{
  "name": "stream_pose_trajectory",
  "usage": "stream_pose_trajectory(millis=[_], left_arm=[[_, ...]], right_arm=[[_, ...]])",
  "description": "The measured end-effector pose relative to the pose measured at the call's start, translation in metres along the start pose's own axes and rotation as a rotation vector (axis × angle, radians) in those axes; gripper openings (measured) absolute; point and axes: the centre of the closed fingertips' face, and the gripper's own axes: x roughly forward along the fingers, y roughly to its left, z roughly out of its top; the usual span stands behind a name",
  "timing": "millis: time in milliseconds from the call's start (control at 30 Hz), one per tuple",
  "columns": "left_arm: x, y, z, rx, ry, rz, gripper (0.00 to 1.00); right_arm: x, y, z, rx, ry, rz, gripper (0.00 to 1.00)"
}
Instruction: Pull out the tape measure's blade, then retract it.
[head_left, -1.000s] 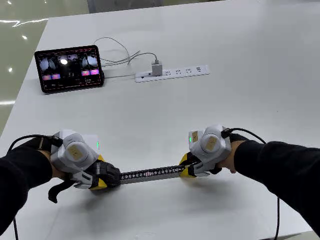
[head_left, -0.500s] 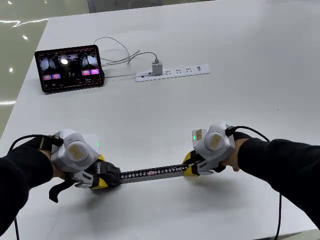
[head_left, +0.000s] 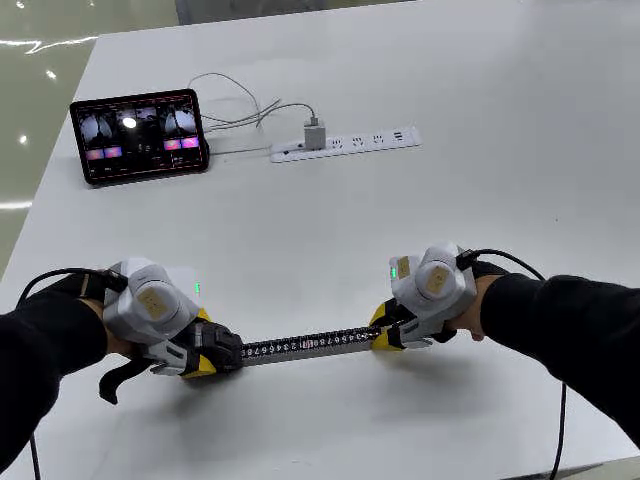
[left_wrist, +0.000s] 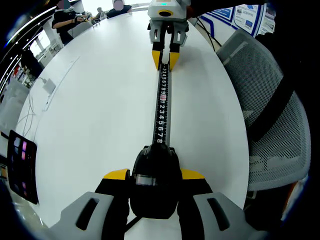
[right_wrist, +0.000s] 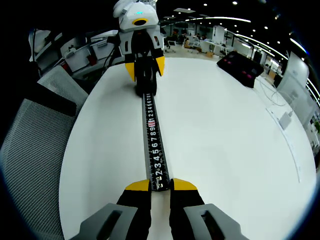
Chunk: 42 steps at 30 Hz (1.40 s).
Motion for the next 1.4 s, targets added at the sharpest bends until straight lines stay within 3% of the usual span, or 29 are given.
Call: stream_pose_trajectory(millis=[1400], left_arm=[[0.001,0.0,0.0,-0.001,-0.002,0.0,0.31]], right_arm=[[-0.013,-0.004,-0.019,0.022,0.008,-0.014,0.08]])
